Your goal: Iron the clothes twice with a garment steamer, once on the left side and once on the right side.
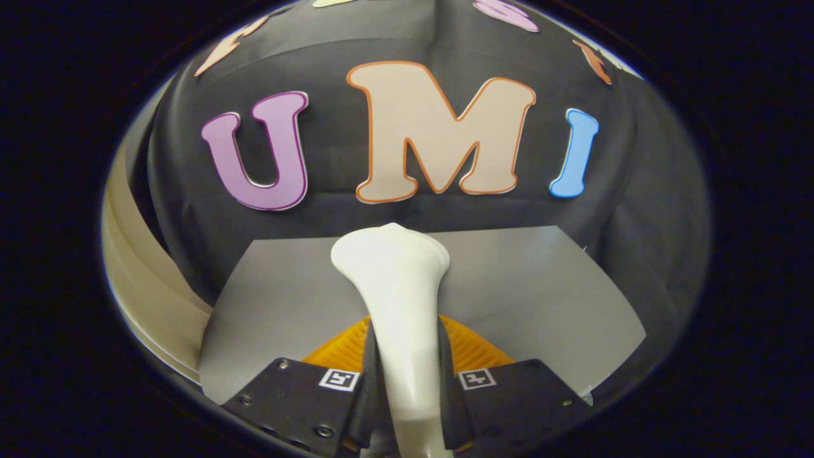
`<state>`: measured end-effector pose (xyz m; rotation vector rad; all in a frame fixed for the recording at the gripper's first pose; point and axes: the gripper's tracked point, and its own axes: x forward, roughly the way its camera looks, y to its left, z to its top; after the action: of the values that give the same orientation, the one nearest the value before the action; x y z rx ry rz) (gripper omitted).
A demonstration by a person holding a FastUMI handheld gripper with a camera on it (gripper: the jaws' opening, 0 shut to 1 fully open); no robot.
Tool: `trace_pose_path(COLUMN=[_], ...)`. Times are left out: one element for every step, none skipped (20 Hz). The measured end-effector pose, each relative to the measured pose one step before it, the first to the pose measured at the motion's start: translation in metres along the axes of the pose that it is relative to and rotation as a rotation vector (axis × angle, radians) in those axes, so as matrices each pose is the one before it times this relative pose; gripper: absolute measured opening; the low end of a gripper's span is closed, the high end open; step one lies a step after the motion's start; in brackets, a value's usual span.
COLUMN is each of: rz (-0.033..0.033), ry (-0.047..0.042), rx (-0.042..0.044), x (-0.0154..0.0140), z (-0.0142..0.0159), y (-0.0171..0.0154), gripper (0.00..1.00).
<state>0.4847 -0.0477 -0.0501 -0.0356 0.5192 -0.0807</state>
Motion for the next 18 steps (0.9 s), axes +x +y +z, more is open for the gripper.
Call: trace_pose_path(rz=[-0.00974,-0.01646,-0.01104,-0.01049,-0.00992,-0.00585,-0.00142,-0.00098,0.00141,-0.00051,-0.00654,-0.00412,-0.00260,0.00002,-0.00999,-0.01594,-0.01180,-0.00596], ry=[-0.05610,-0.04667,-0.03933,-0.02617,-0.02853,-0.00815,-0.00221,-0.00737,-0.00773,-0.00583,0.00670,0.00067,-0.00881,-0.01379,-0.01437,-0.02276,-0.02585,-0.02710], rx=[0.02543,0.00794,0.01396,0.00595,0.00510,0.00213,-0.00778,-0.01000,-0.00913,-0.00339,-0.01558,-0.01429,-0.00111,0.00101,0.00297,-0.00497,-0.00524,0.00223], x=[-0.01088,-0.01391,-0.01541,-0.01528,-0.01566,-0.01605,-0.01836,-0.01587,-0.01301,-0.01169,-0.01051,-0.01063,-0.01152,-0.01163,-0.01291,-0.01472,-0.01449,-0.01729], z=[0.00986,0.01047,0.00834,0.00647,0.00584,0.00198,-0.00366,-0.00209,-0.00380,-0.00289,-0.00768,-0.00546,-0.00125,-0.00109,-0.00143,0.00165,0.00384,0.00540], y=[-0.00179,-0.00494,-0.00288,-0.00130,-0.00050,0.00113,0.00350,0.00512,0.00577,0.00718,0.00585,0.00601,0.00750,0.00730,0.00449,0.00508,0.00528,0.00841], gripper=[0.42,0.41,0.40,0.39,0.38,0.38,0.38,0.37,0.37,0.37,0.36,0.36,0.36,0.36,0.36,0.36,0.36,0.36])
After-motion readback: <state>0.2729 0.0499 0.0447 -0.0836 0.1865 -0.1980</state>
